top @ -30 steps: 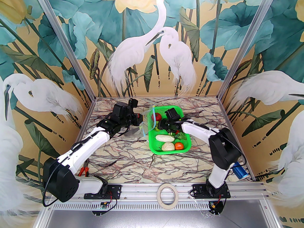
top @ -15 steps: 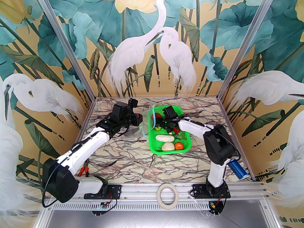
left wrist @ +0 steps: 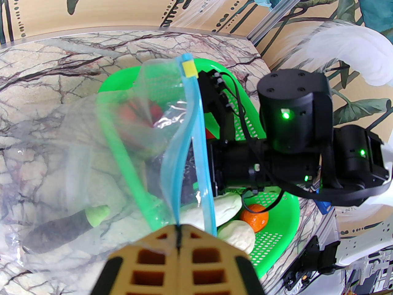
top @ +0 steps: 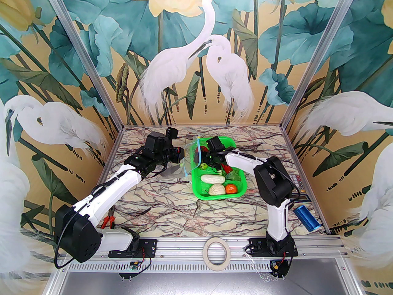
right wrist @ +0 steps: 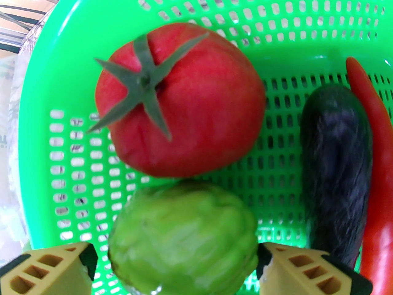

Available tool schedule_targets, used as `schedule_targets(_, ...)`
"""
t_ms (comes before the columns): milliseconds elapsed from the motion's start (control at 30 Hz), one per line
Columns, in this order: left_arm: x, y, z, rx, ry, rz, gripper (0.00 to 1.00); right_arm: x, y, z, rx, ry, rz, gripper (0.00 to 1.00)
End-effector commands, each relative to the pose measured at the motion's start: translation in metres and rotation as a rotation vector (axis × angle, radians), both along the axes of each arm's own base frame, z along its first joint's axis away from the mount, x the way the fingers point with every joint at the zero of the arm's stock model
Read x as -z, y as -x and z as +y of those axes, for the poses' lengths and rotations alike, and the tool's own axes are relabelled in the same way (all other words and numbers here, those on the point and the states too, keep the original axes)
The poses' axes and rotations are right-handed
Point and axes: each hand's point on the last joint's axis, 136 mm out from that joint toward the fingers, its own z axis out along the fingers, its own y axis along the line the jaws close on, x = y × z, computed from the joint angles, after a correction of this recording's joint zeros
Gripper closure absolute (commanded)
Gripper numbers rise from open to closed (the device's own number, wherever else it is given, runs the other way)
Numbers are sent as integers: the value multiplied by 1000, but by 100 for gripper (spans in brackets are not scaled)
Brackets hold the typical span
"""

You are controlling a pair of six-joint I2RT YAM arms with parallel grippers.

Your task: Place the food in the zip-top bag and seal the zipper

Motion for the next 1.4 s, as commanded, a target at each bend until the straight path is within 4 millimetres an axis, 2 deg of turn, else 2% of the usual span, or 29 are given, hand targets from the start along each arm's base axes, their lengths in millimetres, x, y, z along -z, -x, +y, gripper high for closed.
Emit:
schedule_targets(0,-12,2,2,1,-5,-30,100,11,1,1,9,27,30,10)
schedule_targets(133,-11,1,1,2,-6,-29,100,21,1,0,10,44,48,17)
schedule_targets(267,-10,2,0,5,-4,-26,100,25,3,0,11,45,57,41)
schedule_targets(433,-10,2,1,5,-7,-26,100,12,5,-8,32,38,19,54)
schedule_targets(500,-10,1,0,6,-7,-24,100,1,4,-13,50,32,-16,60)
schedule_targets(700,-4,0,-2,13,-6,-8,100,-43,5,-34,100,37,-128,62)
schedule_targets(900,-2,-4,-6,22,-5,0,100,-99,12,-57,137,57,-255,62)
schedule_targets(1033,-6,-6,-7,20,-4,-6,100,-145,21,-63,127,26,-348,62)
schedule_targets(1100,-7,-7,-7,18,-5,-9,100,-164,27,-59,98,-7,-385,62)
schedule_targets(1200,-10,-9,-7,13,0,-12,100,-187,40,-41,29,-80,-416,62)
schedule_targets(1367,-16,-10,-11,18,28,-15,100,-191,52,-6,-60,-172,-403,62)
